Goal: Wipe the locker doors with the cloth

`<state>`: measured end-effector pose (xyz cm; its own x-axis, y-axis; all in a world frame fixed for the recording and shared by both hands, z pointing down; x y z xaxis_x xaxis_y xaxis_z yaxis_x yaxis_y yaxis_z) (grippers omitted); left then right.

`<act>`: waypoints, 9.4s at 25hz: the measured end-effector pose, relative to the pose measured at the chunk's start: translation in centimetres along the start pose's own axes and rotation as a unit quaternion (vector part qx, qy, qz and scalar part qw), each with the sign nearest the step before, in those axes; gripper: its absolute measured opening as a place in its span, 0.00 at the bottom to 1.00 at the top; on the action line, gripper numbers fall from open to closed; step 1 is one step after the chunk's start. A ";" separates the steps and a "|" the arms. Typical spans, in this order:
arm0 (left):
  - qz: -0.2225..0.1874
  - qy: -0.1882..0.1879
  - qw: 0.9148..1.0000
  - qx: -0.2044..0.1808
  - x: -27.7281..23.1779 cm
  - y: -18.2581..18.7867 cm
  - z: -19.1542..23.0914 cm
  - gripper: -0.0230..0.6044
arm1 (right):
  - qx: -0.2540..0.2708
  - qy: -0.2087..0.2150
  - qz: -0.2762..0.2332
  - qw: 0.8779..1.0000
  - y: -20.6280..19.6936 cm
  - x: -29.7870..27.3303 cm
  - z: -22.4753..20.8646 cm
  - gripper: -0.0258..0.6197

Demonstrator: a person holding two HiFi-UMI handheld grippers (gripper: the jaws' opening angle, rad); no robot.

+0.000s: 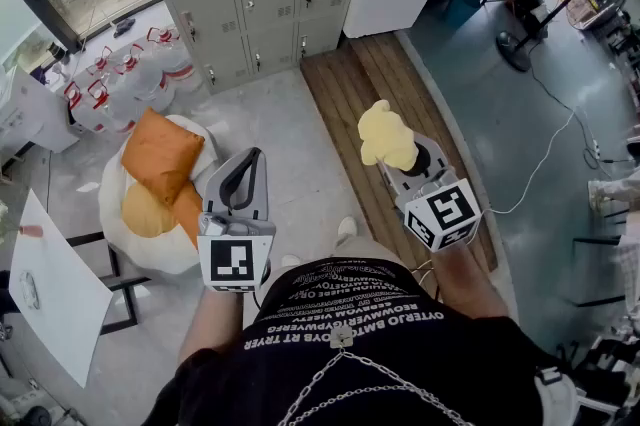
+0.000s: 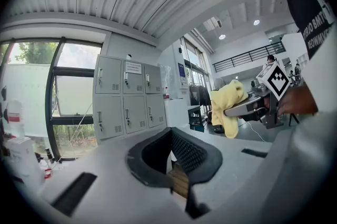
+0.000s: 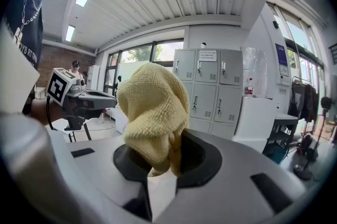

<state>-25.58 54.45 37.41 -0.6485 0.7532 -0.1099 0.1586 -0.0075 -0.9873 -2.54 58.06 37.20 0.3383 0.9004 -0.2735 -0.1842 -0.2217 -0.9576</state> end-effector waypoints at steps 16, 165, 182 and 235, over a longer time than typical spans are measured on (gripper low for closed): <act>-0.005 0.048 0.998 0.027 -6.8 2.7 -4.1 0.04 | 0.001 0.075 -0.049 0.996 -1.2 -1.5 -8.5 0.16; 0.016 0.075 0.997 0.008 -63.7 1.8 26.8 0.04 | -0.045 0.145 -0.015 0.988 6.3 -56.4 -42.4 0.16; 0.011 0.121 0.992 0.021 -66.0 3.1 26.9 0.05 | -0.048 0.186 -0.029 0.981 6.5 -59.3 -46.7 0.16; 0.034 0.116 0.992 0.040 -75.5 -0.4 43.0 0.04 | 0.033 0.311 -0.111 0.943 22.8 -79.3 -39.1 0.16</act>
<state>-8.75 -30.70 41.15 -0.4487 0.8800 -0.1559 0.1299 -0.1083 -0.9856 2.52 -33.02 33.54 0.8472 0.5241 -0.0874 -0.0956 -0.0116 -0.9954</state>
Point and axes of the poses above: the fingertips, and each gripper's own axes: x backward along the fingers, z to its left, y out of its top, the point moved 5 cm from there along x, backward along the fingers, and after that the axes turned 2 degrees about -x, right-handed, at the moved point
